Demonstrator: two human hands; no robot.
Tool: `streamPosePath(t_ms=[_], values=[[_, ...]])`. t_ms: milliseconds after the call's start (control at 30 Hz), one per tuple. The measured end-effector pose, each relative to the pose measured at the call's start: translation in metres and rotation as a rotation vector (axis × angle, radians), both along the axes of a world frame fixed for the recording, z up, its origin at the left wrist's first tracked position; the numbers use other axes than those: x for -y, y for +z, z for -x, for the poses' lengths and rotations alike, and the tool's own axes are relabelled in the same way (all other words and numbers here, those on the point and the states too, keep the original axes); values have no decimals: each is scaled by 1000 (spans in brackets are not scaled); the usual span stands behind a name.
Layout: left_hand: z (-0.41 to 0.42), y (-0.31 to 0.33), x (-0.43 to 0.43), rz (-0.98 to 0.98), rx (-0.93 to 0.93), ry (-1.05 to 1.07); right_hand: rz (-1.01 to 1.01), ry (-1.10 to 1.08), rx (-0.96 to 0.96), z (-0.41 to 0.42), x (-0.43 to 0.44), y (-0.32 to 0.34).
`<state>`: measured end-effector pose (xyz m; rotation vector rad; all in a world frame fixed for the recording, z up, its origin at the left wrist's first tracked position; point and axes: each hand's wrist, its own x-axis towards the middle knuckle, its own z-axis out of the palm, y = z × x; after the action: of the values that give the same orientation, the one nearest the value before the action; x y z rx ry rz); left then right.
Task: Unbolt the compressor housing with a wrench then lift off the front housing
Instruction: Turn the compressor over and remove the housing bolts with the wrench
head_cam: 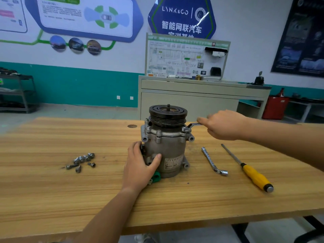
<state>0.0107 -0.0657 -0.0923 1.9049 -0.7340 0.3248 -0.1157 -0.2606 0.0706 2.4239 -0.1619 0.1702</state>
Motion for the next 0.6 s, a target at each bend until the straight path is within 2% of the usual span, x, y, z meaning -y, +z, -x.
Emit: streamPosePath(t_ms=[133, 300, 333, 367, 433, 467, 500, 533, 600], values=[[-2, -1, 0, -5, 3, 1, -133, 31, 153, -33, 4, -20], [-2, -2, 1, 4, 15, 9, -177, 117, 308, -42, 10, -31], [-3, -1, 1, 7, 20, 11, -267, 150, 430, -36, 9, -32], [-3, -2, 2, 9, 20, 11, -441, 191, 609, -28, 7, -34], [-3, -3, 2, 12, 19, 11, -958, 288, 934, -8, -8, -39], [-3, -3, 2, 9, 22, 13, -1207, 330, 1012, 3, -16, -41], [-3, -3, 2, 8, 25, 16, -1356, 336, 1024, 13, -23, -44], [-3, -3, 2, 7, 25, 19, -1382, 313, 975, 23, -28, -47], [-2, -3, 2, 5, 22, 16, -1147, 223, 805, 36, -33, -53]])
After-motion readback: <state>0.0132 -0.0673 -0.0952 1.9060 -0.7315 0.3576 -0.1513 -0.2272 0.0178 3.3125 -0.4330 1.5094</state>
